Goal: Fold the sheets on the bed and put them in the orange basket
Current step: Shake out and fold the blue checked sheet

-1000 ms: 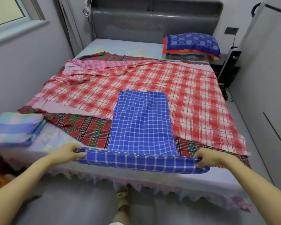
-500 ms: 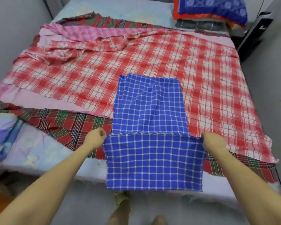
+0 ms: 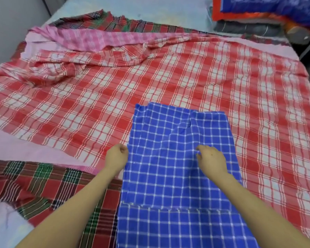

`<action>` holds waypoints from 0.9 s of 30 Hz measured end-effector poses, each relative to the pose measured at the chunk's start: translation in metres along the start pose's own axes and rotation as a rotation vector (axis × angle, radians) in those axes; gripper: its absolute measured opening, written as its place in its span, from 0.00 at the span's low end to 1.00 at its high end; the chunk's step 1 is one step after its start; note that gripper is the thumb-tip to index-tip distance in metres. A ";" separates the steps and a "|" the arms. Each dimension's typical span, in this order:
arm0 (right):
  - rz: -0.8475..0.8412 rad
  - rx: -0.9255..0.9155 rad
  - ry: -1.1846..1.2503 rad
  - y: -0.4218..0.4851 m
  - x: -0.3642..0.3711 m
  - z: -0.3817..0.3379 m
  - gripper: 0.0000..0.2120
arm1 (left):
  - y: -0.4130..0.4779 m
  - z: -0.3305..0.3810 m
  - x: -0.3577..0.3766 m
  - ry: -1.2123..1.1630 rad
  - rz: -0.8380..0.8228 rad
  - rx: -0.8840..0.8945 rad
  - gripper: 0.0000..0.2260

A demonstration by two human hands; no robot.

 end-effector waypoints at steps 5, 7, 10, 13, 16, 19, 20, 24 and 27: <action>0.083 -0.081 0.055 0.099 -0.001 -0.025 0.13 | 0.073 0.043 0.029 -0.051 0.089 0.036 0.07; 0.100 -0.091 0.033 0.132 -0.002 -0.025 0.14 | 0.103 0.064 0.037 -0.056 0.124 0.063 0.07; 0.144 -0.090 -0.016 0.176 -0.001 -0.006 0.13 | 0.159 0.094 0.051 -0.118 0.112 0.050 0.11; 0.217 -0.080 -0.011 0.205 0.001 0.024 0.16 | 0.204 0.117 0.063 -0.170 0.021 0.019 0.22; 0.176 -0.083 0.038 0.232 0.009 0.059 0.22 | 0.237 0.131 0.074 0.006 -0.039 0.030 0.26; 0.107 -0.138 0.101 0.241 0.012 0.082 0.25 | 0.239 0.145 0.066 0.109 -0.026 0.188 0.09; 0.099 -0.150 0.168 0.240 0.011 0.088 0.25 | 0.236 0.148 0.061 0.063 -0.026 0.247 0.05; 0.009 -0.176 0.403 0.223 0.001 0.114 0.24 | 0.200 0.142 0.029 -0.390 -0.203 0.306 0.08; -0.129 -0.225 0.271 0.215 -0.004 0.126 0.25 | 0.190 0.118 0.011 -0.611 -0.218 0.233 0.11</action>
Point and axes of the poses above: each hand's wrist, its own y-axis towards the middle knuckle, its own x-axis out of the palm, z = x × y, the point moved 2 cm from there along y, towards the middle knuckle, and after that the axes turned 10 degrees about -x, right-handed, at the moved point
